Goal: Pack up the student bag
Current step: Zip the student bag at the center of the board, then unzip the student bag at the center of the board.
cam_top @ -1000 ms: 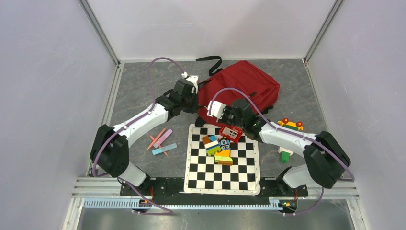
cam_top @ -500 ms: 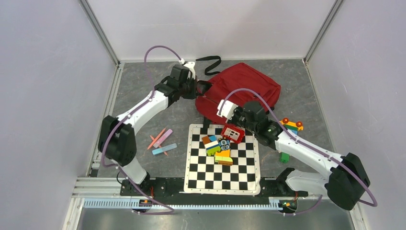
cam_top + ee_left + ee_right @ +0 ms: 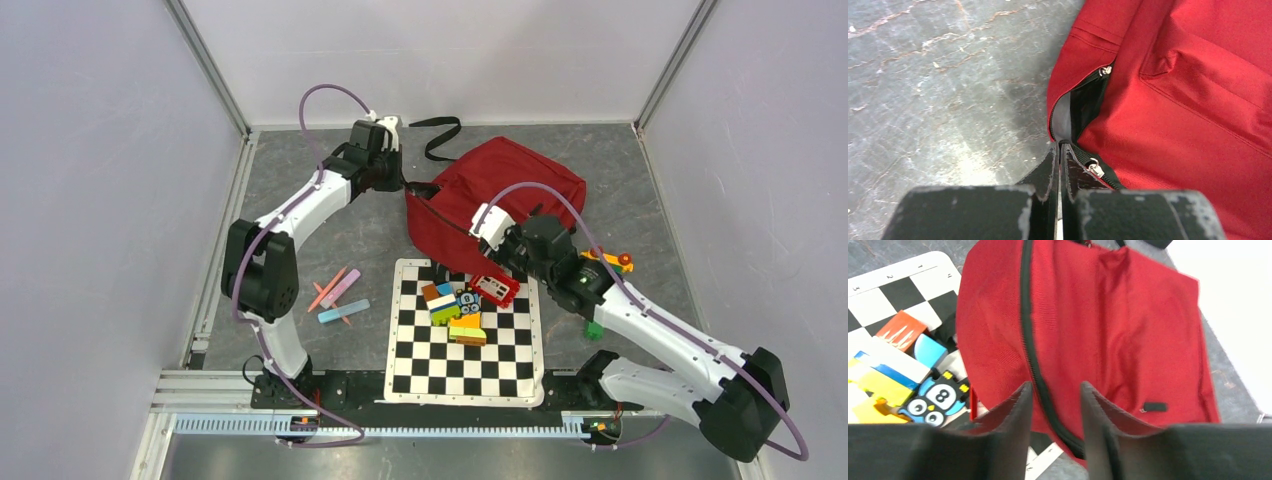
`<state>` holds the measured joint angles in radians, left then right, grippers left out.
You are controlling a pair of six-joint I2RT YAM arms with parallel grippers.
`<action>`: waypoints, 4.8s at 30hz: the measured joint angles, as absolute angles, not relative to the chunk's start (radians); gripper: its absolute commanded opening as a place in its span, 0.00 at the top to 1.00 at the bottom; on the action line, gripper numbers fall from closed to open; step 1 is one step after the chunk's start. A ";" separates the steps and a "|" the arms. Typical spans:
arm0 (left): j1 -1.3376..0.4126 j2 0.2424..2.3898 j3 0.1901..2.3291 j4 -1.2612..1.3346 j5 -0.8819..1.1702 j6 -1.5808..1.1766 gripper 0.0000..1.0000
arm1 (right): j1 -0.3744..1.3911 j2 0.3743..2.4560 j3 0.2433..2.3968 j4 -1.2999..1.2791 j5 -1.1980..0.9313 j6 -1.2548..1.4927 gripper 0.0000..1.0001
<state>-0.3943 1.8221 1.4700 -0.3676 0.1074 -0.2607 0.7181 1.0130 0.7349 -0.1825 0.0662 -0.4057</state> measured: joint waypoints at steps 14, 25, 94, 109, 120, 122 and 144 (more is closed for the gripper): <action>-0.344 1.743 1.275 -0.258 0.243 -0.287 0.98 | 0.716 1.405 1.071 -0.016 -0.046 -0.175 0.23; -0.344 1.670 1.185 -0.183 0.277 -0.356 0.98 | 0.706 1.755 1.306 -0.063 -0.066 -0.120 0.29; -0.355 2.046 1.664 -0.340 0.324 -0.395 0.98 | 0.691 1.665 1.598 -0.592 -0.185 -0.300 1.00; -0.355 2.234 1.867 -0.396 0.342 -0.410 0.98 | 0.701 1.665 1.596 -0.575 -0.181 -0.272 1.00; -0.327 2.230 1.863 -0.390 0.209 -0.389 0.18 | 0.757 1.596 1.583 -0.475 -0.129 -0.182 0.24; -0.312 2.196 1.824 -0.391 0.178 -0.381 0.14 | 0.766 1.553 1.584 -0.452 -0.109 -0.168 0.23; -0.384 1.725 1.177 -0.329 0.239 -0.560 0.13 | 0.262 1.522 1.344 -0.558 0.073 0.179 0.39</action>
<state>-0.3840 1.7252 1.1774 -0.3290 0.2394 -0.5598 0.2615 1.5215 1.3437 -0.5579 0.0731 0.1787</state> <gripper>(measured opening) 0.941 0.632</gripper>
